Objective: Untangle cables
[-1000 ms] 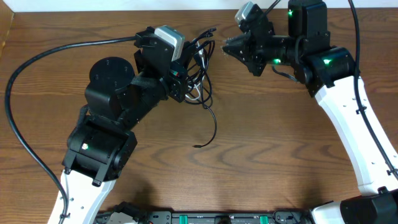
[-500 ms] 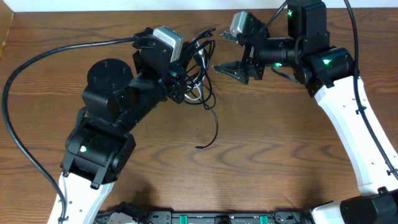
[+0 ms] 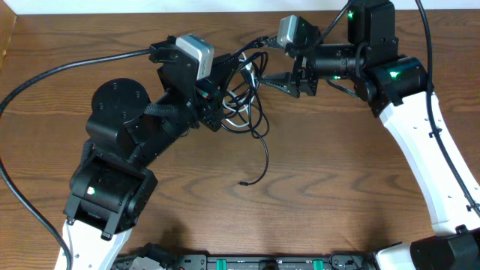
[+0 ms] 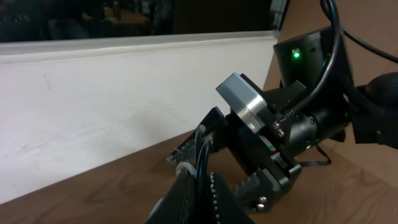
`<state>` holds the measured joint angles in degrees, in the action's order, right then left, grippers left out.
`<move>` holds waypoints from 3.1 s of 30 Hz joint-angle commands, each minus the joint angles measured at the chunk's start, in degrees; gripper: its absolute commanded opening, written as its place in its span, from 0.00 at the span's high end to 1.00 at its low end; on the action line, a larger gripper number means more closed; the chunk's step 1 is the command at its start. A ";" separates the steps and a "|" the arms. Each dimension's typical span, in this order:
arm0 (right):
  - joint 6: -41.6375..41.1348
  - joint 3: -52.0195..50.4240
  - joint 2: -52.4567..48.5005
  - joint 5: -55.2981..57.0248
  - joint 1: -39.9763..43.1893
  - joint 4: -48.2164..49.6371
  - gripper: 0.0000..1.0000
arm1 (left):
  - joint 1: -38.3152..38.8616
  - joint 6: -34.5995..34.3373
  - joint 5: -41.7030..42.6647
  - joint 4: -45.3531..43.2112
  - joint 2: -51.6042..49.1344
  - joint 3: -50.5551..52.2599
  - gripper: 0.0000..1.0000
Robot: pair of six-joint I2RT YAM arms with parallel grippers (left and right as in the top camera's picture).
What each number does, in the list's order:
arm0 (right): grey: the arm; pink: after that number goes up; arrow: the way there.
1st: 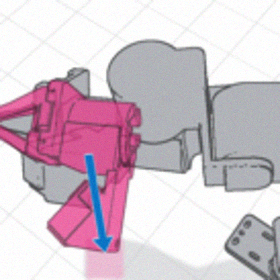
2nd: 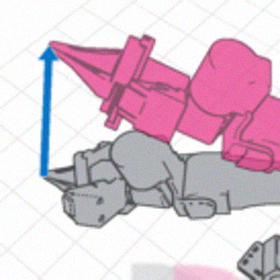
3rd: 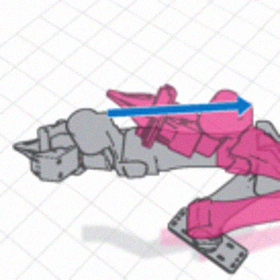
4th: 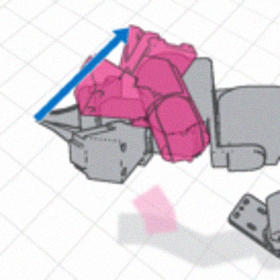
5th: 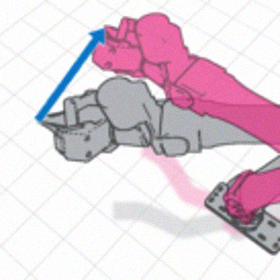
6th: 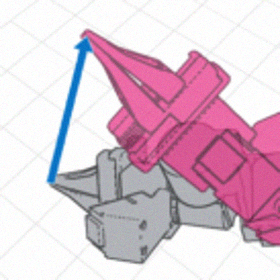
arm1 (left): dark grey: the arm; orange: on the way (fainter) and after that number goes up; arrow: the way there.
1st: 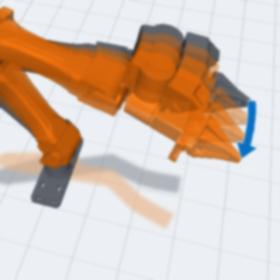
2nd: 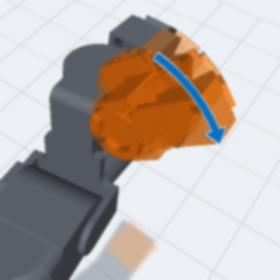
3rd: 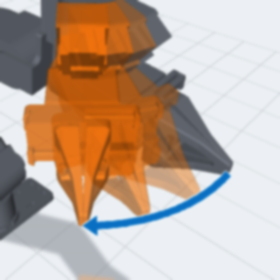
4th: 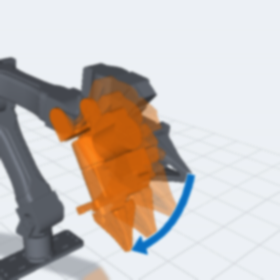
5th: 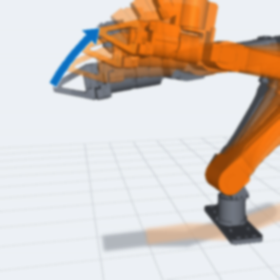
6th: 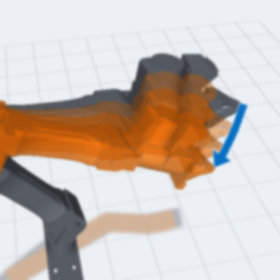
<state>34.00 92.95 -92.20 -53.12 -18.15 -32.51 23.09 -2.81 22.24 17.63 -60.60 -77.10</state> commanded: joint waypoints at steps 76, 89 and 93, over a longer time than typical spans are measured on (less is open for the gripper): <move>-0.09 0.96 -0.04 13.18 18.43 -17.44 0.99 | -9.20 12.52 -23.12 2.69 -2.75 -2.10 0.78; -3.82 0.96 -0.04 5.27 15.93 -15.15 0.99 | -9.14 8.02 -2.38 2.93 -4.13 -2.10 0.13; -6.56 0.96 -0.04 4.50 13.05 -11.30 0.99 | -9.14 6.95 1.16 3.41 -6.49 -2.10 0.13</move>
<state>30.85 92.97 -92.25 -45.50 -2.85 -46.06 14.13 5.78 18.26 20.67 -64.97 -77.25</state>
